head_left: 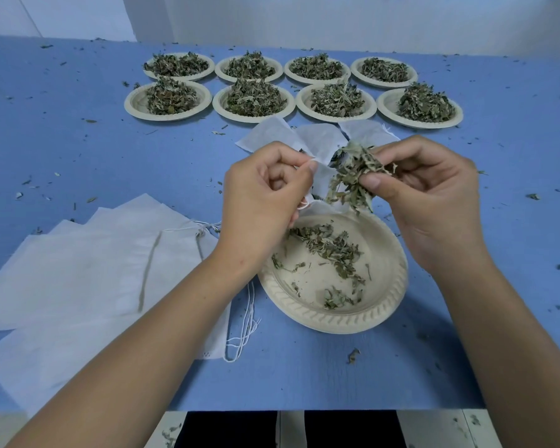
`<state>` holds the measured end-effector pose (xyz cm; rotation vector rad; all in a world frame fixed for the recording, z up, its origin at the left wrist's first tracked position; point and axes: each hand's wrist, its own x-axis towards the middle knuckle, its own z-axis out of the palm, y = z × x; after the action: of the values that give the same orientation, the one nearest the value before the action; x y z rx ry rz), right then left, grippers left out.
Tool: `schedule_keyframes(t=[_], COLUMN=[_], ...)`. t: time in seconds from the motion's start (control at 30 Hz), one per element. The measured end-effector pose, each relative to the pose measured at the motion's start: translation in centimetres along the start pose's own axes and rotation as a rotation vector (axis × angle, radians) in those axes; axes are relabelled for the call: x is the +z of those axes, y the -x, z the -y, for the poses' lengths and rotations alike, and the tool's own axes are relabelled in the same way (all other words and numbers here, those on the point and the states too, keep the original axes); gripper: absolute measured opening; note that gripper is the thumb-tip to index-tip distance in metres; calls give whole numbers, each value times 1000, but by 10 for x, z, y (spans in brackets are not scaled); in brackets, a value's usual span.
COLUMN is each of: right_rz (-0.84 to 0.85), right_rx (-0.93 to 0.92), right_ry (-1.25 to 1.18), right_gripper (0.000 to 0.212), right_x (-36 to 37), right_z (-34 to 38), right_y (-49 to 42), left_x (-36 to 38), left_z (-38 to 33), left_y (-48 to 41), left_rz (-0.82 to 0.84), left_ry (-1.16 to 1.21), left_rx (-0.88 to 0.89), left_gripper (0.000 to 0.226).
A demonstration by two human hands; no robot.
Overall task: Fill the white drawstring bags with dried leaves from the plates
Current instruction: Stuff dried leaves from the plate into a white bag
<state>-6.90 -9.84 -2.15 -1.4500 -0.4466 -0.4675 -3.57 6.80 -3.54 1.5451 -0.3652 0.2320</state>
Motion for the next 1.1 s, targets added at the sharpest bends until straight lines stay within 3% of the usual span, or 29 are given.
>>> schedule_keyframes(t=[0.17, 0.23, 0.4, 0.47, 0.53, 0.67, 0.87, 1.03, 1.1], right_rz=[126, 182, 196, 210, 252, 330, 96, 410, 401], right_rx=[-281, -382, -219, -256, -345, -369, -408, -240, -211], right_ry=[700, 831, 690, 664, 748, 952, 839, 965, 926], right_gripper=[12, 8, 21, 14, 11, 31, 37, 44, 44], right_x=[4, 5, 1, 0, 1, 6, -2, 11, 10], right_z=[-11, -16, -14, -10, -9, -12, -6, -14, -13], right_y=[4, 5, 4, 4, 5, 7, 6, 10, 9], left_x=[0, 1, 0, -1, -1, 0, -3, -1, 1], left_z=[-1, -1, 0, 0, -1, -3, -4, -6, -6], left_y=[2, 3, 1, 1, 1, 3, 0, 3, 4], left_rz=[29, 53, 5, -20, -14, 27, -40, 62, 69], left_ry=[-9, -20, -26, -16, -4, 2, 26, 22, 4], left_rx=[18, 31, 18, 14, 16, 31, -6, 44, 52], left_gripper=[18, 15, 14, 16, 16, 14, 15, 16, 16])
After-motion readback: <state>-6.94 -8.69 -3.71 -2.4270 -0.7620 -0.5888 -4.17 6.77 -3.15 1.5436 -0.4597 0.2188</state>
